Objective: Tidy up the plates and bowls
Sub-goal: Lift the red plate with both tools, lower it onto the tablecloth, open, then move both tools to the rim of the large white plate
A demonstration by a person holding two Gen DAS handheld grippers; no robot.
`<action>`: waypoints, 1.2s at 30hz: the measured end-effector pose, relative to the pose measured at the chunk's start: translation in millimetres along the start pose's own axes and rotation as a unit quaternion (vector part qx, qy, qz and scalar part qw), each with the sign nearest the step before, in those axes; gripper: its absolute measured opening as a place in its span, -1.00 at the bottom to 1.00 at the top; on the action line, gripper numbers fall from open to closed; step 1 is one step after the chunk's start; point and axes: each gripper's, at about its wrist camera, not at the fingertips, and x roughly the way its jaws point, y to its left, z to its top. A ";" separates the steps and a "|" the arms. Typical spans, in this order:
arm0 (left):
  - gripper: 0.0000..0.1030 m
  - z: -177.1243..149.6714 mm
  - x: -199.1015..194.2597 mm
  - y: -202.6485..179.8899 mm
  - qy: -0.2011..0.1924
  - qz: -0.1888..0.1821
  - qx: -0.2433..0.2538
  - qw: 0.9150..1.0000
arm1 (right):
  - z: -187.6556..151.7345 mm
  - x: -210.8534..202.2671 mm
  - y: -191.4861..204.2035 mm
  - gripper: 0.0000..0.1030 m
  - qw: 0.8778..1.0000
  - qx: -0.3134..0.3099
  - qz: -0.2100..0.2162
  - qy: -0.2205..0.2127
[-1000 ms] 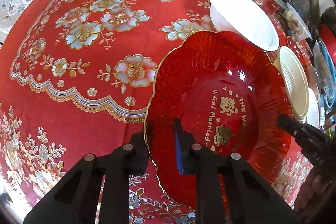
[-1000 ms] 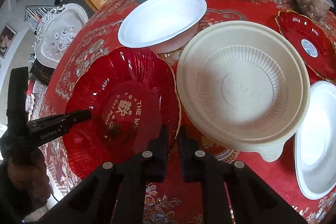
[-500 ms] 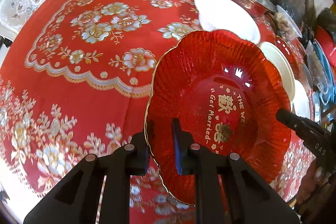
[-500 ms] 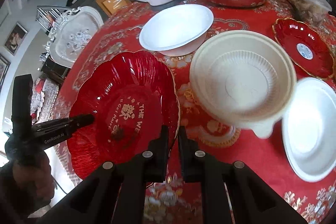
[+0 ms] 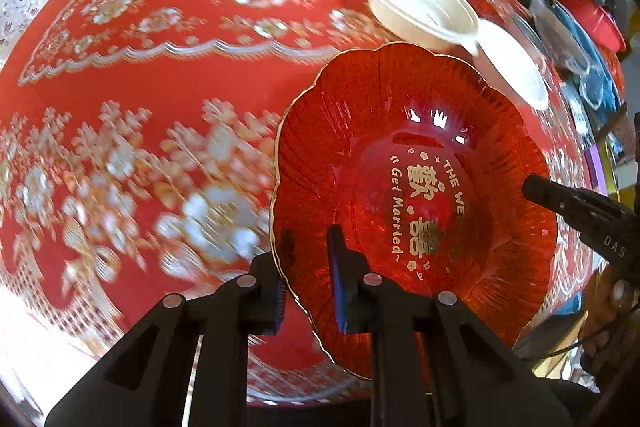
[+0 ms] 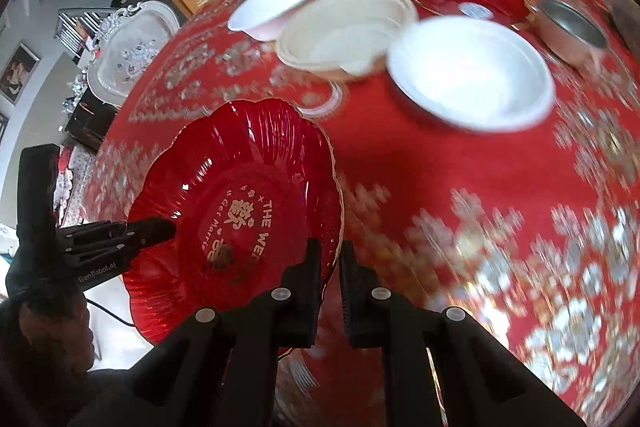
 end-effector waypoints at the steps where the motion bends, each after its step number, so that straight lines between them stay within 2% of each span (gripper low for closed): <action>1: -0.69 -3.6 0.3 -6.3 -0.001 0.001 0.003 1.000 | -5.6 -3.6 -4.2 -0.83 1.000 0.002 -0.002 -0.001; 13: -0.66 -11.1 10.5 -28.7 -0.004 0.009 0.002 1.000 | -22.6 -8.7 -18.2 -0.82 1.000 -0.004 -0.016 -0.009; 17: -0.60 -10.5 8.6 -33.5 -0.008 0.033 0.012 0.999 | -20.2 -12.1 -16.9 -0.72 1.000 -0.010 -0.013 -0.018; 18: -0.60 -9.8 7.9 -36.6 -0.010 0.050 0.017 0.999 | -19.8 -14.0 -16.4 -0.70 1.000 -0.012 -0.016 -0.021; 20: -0.53 -8.4 5.3 -38.1 -0.015 0.062 0.019 0.998 | -17.9 -17.5 -15.6 -0.56 0.999 -0.017 -0.018 -0.029; 21: -0.39 -6.8 1.5 -37.2 -0.022 0.060 0.015 0.998 | -17.2 -19.3 -15.6 -0.55 0.999 -0.019 -0.023 -0.034; 22: -0.16 -5.7 -1.7 -36.8 -0.028 0.061 0.012 0.998 | -16.8 -20.7 -16.6 -0.55 0.999 -0.021 -0.023 -0.037; 24: 0.01 -1.5 -11.6 -37.3 -0.049 0.069 0.009 0.996 | -14.4 -22.7 -17.8 -0.55 0.999 -0.022 -0.022 -0.042; 31: 0.01 20.2 -30.1 -35.4 -0.082 0.087 0.004 0.993 | 7.4 -40.5 -31.3 -0.50 0.997 -0.023 -0.039 -0.069; 34: 0.01 31.4 -32.6 -34.4 -0.085 0.096 0.000 0.992 | 28.3 -54.7 -36.0 -0.33 0.995 -0.027 -0.042 -0.085; 36: 0.01 38.5 -35.7 -33.1 -0.087 0.101 -0.005 0.991 | 45.2 -67.0 -37.2 -0.30 0.994 -0.036 -0.040 -0.097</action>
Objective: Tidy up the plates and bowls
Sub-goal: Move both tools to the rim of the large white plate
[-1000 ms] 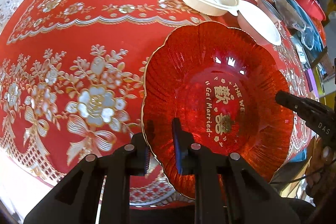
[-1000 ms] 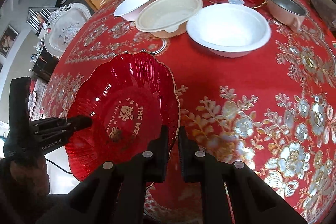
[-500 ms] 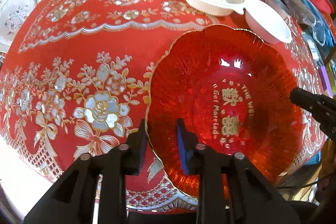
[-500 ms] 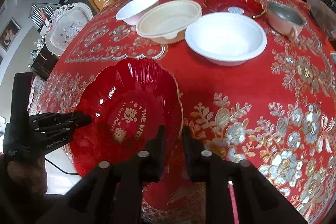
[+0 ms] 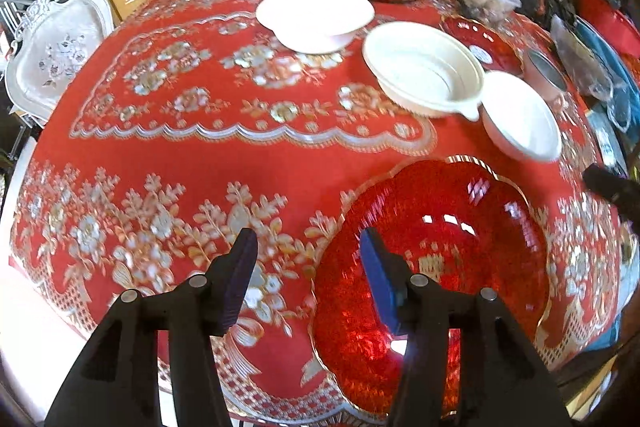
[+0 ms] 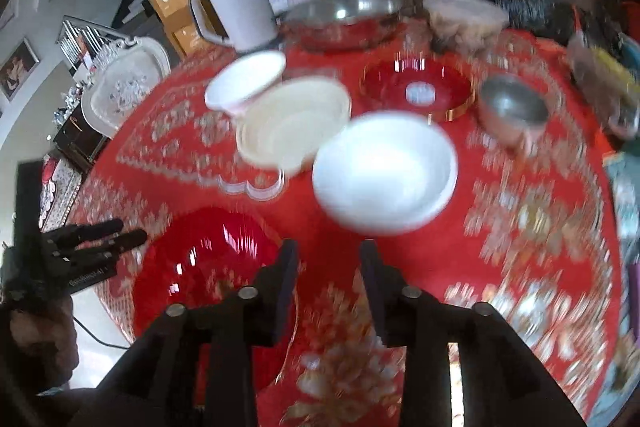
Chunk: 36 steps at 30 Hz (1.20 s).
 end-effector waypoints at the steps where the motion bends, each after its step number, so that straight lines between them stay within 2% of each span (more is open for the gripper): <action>1: 0.01 4.7 -0.4 1.7 0.000 0.003 -0.003 1.000 | 11.8 -5.2 0.0 -0.28 1.000 -0.009 0.003 -0.008; 3: 0.03 14.3 -2.3 5.8 -0.004 0.008 -0.009 1.000 | 35.7 -15.9 2.3 -0.16 0.999 -0.033 0.010 -0.025; 4: 0.11 18.6 -2.7 7.8 -0.006 0.010 -0.010 1.000 | 45.2 -20.0 4.0 -0.05 0.998 -0.043 0.015 -0.032; 8: 0.17 42.9 -2.7 23.6 -0.010 0.010 -0.024 1.000 | 90.1 -31.3 15.5 0.02 0.993 -0.092 0.048 -0.061; 13: 0.17 105.3 -11.7 55.1 -0.041 0.015 -0.039 0.998 | 151.8 -30.9 35.5 0.11 0.985 -0.143 0.046 -0.088; 17: 0.18 160.7 -8.6 76.4 -0.057 0.027 -0.039 0.997 | 195.8 -12.2 44.8 0.19 0.981 -0.163 0.045 -0.095; 20: 0.29 187.4 2.6 88.1 -0.060 0.023 -0.046 0.997 | 221.7 21.4 51.0 0.19 0.982 -0.170 0.040 -0.077; 23: 0.31 201.7 30.0 94.6 -0.045 0.006 -0.056 0.997 | 234.7 61.8 51.0 0.19 0.983 -0.170 0.046 -0.047; 27: 0.31 202.6 76.7 89.5 -0.016 -0.033 -0.048 0.998 | 240.5 123.9 52.0 0.18 0.986 -0.152 0.068 0.006; 31: 0.31 203.2 110.2 87.8 -0.001 -0.062 -0.053 0.997 | 241.5 165.3 58.1 0.18 0.986 -0.139 0.084 0.035; 36: 0.31 205.6 136.8 86.9 0.019 -0.079 -0.059 0.995 | 236.4 212.0 71.1 0.18 0.984 -0.145 0.077 0.075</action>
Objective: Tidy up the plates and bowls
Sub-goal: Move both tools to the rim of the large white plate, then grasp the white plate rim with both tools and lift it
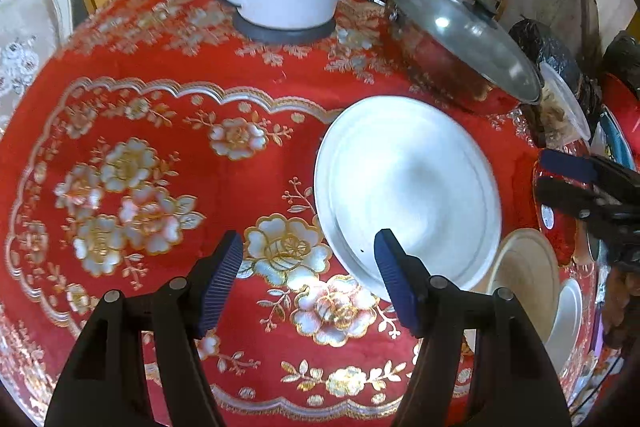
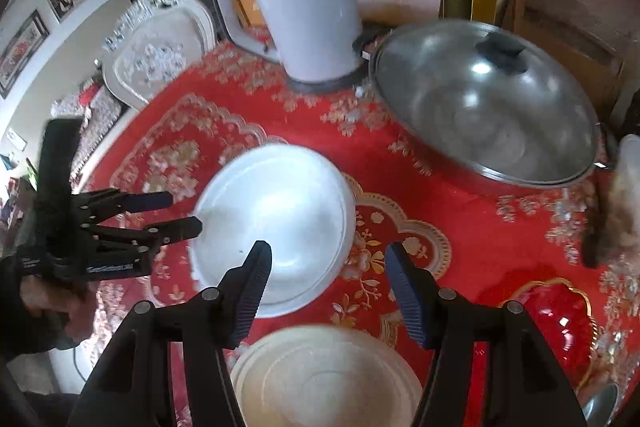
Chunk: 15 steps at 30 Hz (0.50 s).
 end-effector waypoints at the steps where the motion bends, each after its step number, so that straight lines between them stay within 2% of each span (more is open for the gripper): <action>1: 0.31 1.0 3.6 1.2 0.003 -0.005 -0.003 1.000 | 0.6 6.7 -0.4 0.18 1.000 0.002 0.000 0.007; 5: 0.31 1.7 16.2 1.7 0.019 -0.022 -0.010 1.000 | -2.2 34.2 -6.3 0.16 0.999 0.019 -0.006 0.036; 7: 0.31 1.1 20.5 -0.8 0.024 -0.024 -0.008 0.999 | -4.1 42.1 -8.1 -0.07 0.999 0.029 -0.006 0.042; 8: 0.30 0.6 21.9 -1.7 0.026 -0.024 -0.008 0.999 | -4.4 45.3 -8.3 -0.31 0.998 0.031 -0.004 0.046; 10: 0.08 0.0 25.1 -5.3 0.031 -0.026 -0.005 0.999 | -5.4 48.8 -7.9 -0.41 0.998 0.033 -0.002 0.054; 11: 0.02 -0.1 26.8 -6.9 0.034 -0.025 -0.004 0.999 | -5.7 49.2 -7.5 -0.56 0.998 0.032 -0.008 0.055; 13: -0.43 -0.3 27.0 -7.9 0.032 -0.030 -0.006 0.999 | -6.1 49.6 -7.8 -0.68 0.998 0.038 -0.001 0.058; 15: -0.69 -0.2 26.6 -11.5 0.037 -0.047 -0.011 0.998 | -6.7 49.0 -5.0 -0.71 0.997 0.041 -0.003 0.058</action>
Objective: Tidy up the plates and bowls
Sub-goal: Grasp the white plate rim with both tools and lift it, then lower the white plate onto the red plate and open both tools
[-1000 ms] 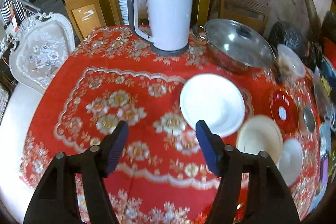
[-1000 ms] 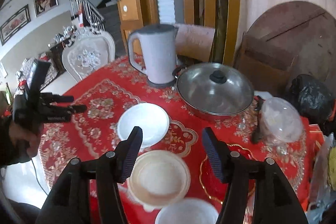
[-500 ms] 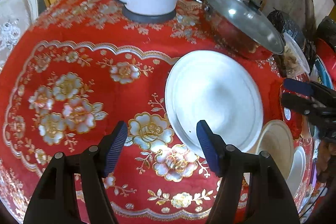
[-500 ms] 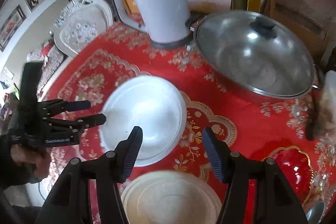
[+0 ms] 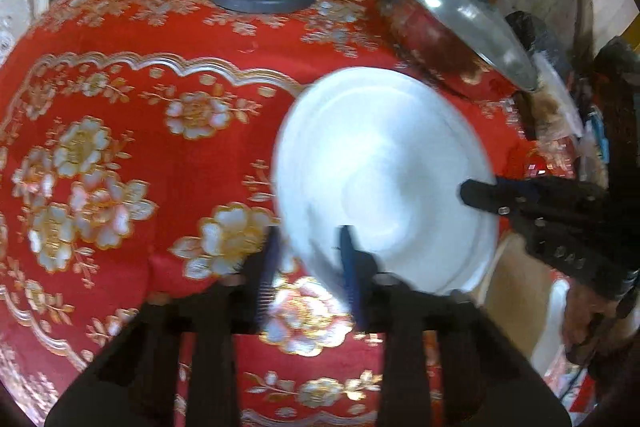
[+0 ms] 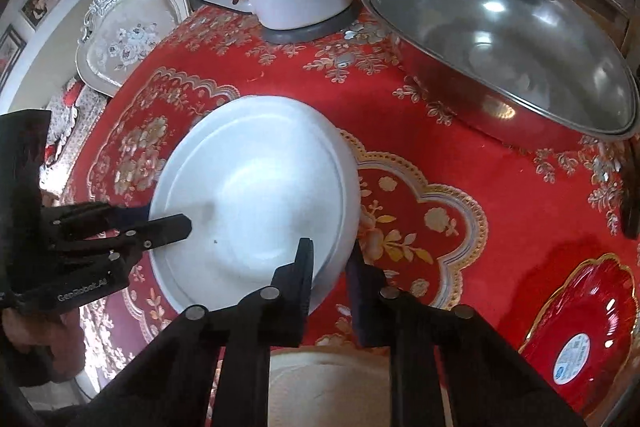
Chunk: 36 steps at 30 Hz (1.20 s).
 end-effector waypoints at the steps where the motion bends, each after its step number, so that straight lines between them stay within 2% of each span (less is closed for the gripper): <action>1: -0.70 -0.1 -0.1 -2.3 0.001 0.008 0.000 1.000 | 0.5 0.7 1.3 -0.72 1.000 0.002 -0.004 0.001; 9: -0.73 -2.0 -22.4 -5.5 -0.012 0.008 -0.010 1.000 | -2.4 -18.0 5.6 -0.74 1.000 0.018 0.005 -0.010; 18: -0.73 -18.6 -71.2 -20.3 -0.034 -0.002 0.001 0.999 | -18.9 -73.8 20.8 -0.74 0.999 0.013 0.010 -0.041; 26: -0.73 -68.4 -110.1 -55.4 -0.044 -0.003 0.031 0.999 | -78.0 -132.9 34.3 -0.74 0.998 0.009 0.017 -0.056; 36: -0.73 -140.9 -138.6 -91.4 -0.052 0.005 0.062 0.997 | -162.2 -172.6 45.3 -0.74 0.997 0.008 0.010 -0.072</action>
